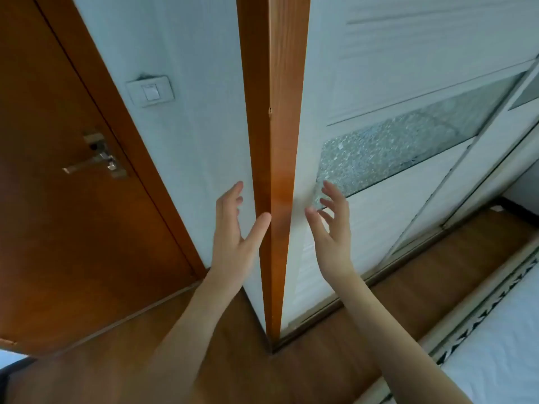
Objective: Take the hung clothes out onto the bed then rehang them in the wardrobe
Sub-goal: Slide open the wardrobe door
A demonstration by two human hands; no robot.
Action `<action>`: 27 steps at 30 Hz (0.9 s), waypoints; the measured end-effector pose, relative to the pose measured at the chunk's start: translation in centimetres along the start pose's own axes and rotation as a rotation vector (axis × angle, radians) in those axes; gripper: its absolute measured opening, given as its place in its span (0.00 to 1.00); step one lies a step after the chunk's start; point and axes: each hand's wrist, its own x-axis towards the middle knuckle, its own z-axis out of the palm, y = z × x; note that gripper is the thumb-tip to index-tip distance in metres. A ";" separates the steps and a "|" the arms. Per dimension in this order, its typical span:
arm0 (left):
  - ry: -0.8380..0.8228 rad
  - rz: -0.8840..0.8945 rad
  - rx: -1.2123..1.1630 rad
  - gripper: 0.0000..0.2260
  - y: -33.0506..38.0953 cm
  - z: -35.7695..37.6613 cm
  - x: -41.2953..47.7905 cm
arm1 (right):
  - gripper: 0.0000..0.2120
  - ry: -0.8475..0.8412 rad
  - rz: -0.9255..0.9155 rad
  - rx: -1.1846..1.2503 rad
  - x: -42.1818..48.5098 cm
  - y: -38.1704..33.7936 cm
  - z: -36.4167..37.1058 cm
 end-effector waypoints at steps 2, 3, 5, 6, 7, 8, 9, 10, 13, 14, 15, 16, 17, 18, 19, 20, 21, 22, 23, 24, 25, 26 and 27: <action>0.051 0.077 0.030 0.31 1.0 0.8 1.5 | 0.26 0.050 -0.033 -0.005 0.4 -0.5 1.3; 0.060 0.105 0.028 0.31 1.4 1.3 2.1 | 0.26 0.063 -0.041 -0.001 0.5 -0.4 2.0; 0.073 0.154 -0.011 0.31 1.6 2.3 2.8 | 0.26 0.090 -0.042 0.022 0.3 -0.1 3.2; 0.088 0.162 -0.029 0.31 1.5 2.6 2.8 | 0.25 0.112 -0.047 0.032 0.2 0.0 3.5; 0.098 0.169 -0.046 0.30 1.2 2.8 3.0 | 0.25 0.125 -0.048 0.048 0.2 0.3 3.7; 0.099 0.176 -0.056 0.30 0.7 2.9 3.2 | 0.24 0.133 -0.056 0.059 0.3 0.6 3.9; 0.102 0.181 -0.051 0.30 0.4 3.0 3.3 | 0.24 0.147 -0.054 0.062 0.5 0.8 4.2; 0.104 0.191 -0.035 0.31 0.2 3.1 3.4 | 0.24 0.164 -0.048 0.060 0.6 0.8 4.5; 0.100 0.202 -0.012 0.31 -0.2 3.2 3.5 | 0.25 0.221 -0.035 0.078 0.8 0.9 5.2; 0.108 0.205 -0.005 0.31 -0.2 3.2 3.5 | 0.25 0.238 -0.039 0.080 0.9 1.0 5.3; 0.114 0.206 -0.001 0.31 -0.2 3.3 3.5 | 0.24 0.251 -0.043 0.083 1.0 1.1 5.4; 0.117 0.204 -0.008 0.31 -0.2 3.3 3.5 | 0.24 0.257 -0.048 0.095 1.2 1.3 5.4; 0.120 0.203 -0.007 0.31 -0.2 3.4 3.5 | 0.24 0.260 -0.046 0.100 1.4 1.5 5.3; 0.121 0.205 -0.006 0.31 -0.2 3.5 3.5 | 0.24 0.261 -0.053 0.095 1.5 1.7 5.1; 0.122 0.204 -0.009 0.31 -0.2 3.6 3.4 | 0.23 0.262 -0.060 0.091 1.8 1.8 4.9; 0.122 0.200 -0.014 0.31 -0.2 3.7 3.4 | 0.23 0.261 -0.069 0.081 2.0 1.9 4.6; 0.125 0.196 -0.016 0.31 -0.2 3.7 3.3 | 0.23 0.263 -0.068 0.061 2.3 2.0 4.3; 0.130 0.194 -0.012 0.31 -0.2 3.8 3.3 | 0.23 0.271 -0.064 0.023 2.6 2.0 4.1; 0.132 0.195 -0.007 0.31 -0.1 3.8 3.3 | 0.24 0.283 -0.053 -0.023 3.0 2.0 4.0; 0.131 0.196 0.001 0.31 -0.1 3.9 3.3 | 0.26 0.299 -0.045 -0.084 3.4 1.9 3.9; 0.131 0.201 0.006 0.31 -0.1 3.9 3.3 | 0.28 0.316 -0.046 -0.149 3.9 1.8 3.9; 0.128 0.205 0.006 0.32 -0.1 3.8 3.3 | 0.30 0.329 -0.055 -0.198 4.5 1.8 3.8; 0.121 0.207 0.006 0.32 -0.2 3.8 3.4 | 0.32 0.343 -0.062 -0.230 5.1 2.0 3.7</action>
